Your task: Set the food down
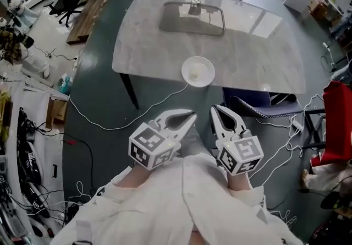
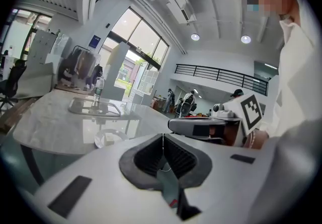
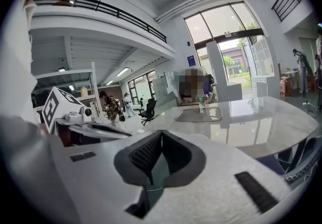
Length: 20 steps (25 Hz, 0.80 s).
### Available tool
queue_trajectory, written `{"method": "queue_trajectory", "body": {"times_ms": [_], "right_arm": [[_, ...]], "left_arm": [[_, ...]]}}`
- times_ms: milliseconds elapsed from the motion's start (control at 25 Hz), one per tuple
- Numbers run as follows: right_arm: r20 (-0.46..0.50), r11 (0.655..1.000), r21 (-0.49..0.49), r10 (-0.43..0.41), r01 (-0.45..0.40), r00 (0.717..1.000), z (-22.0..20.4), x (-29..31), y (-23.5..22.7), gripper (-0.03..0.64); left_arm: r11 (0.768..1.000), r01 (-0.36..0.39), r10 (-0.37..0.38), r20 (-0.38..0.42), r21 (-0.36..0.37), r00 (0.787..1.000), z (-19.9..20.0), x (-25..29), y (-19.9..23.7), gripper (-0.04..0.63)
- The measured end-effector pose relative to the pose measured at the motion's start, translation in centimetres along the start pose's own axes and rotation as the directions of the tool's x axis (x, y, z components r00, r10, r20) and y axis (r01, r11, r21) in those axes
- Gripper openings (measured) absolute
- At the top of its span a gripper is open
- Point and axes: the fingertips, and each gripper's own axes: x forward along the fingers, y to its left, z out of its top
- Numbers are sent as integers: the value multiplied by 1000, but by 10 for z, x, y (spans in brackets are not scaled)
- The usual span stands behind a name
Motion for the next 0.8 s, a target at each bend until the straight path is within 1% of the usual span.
{"method": "queue_trajectory", "body": {"times_ms": [280,400,640,800], "right_arm": [[-45,998,-21,50,-51,998,29,57,-42,3],[-37,997,-29,73,-75,997,44,79,-62,3],[-37,993,-48,103,-105,994,67,114,-99,3],[-47,990,-65,125,-128,991,73,128,-119,3]], "left_arm": [[999,-26,26,24,-27,999,47,51,53,17],[999,-45,46,32,-30,998,64,71,77,17],[996,-76,78,39,-39,996,88,105,110,17],[995,-91,92,43,-42,995,97,127,123,17]]}}
